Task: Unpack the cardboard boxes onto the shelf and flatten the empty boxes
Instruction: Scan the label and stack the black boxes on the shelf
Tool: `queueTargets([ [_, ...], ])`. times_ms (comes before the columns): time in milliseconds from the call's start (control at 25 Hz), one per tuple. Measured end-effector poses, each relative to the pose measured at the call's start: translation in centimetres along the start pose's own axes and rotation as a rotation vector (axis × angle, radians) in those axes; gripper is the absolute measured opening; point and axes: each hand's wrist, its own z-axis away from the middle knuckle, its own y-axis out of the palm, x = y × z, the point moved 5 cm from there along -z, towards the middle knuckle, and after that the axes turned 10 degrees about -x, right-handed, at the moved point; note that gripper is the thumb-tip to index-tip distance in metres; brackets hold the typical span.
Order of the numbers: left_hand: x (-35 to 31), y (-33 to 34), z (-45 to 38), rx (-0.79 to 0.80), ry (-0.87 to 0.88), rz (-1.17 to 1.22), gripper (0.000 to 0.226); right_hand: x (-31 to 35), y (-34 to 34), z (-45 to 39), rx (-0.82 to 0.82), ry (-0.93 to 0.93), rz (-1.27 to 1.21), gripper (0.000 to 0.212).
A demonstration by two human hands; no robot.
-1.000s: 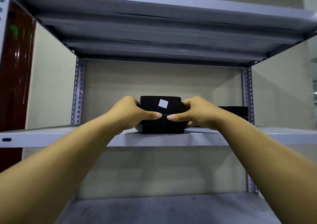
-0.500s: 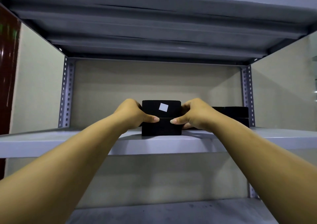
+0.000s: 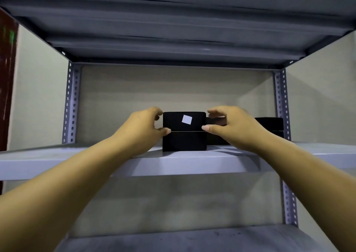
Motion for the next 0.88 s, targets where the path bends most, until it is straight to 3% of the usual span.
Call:
queueTargets([
  [160,-0.8,-2.4,1.7,-0.235,0.540,-0.252,0.038,1.4,-0.8,1.1,0.058,-0.362,0.305,0.052],
  [200,-0.8,-2.5,1.8,-0.229,0.662,-0.305,0.037,1.6,-0.6,1.4,0.109,-0.428,0.384,0.050],
  [280,-0.7,-1.9,1.9,-0.054,0.808,-0.490,0.049,1.5,0.1,1.5,0.209,-0.535,0.582,0.047],
  [360,-0.2,-1.2,1.6,0.186,0.793,-0.715,0.064,1.4,0.6,1.4,0.277,-0.602,0.731,0.046],
  [440,0.3,-0.9,1.2,0.304,0.765,-0.882,0.067,1.3,0.9,1.1,0.315,-0.626,0.800,0.045],
  [880,1.2,2.6,-1.9,0.443,0.727,-1.098,0.060,-0.9,4.8,-1.9,0.466,-0.569,0.999,0.051],
])
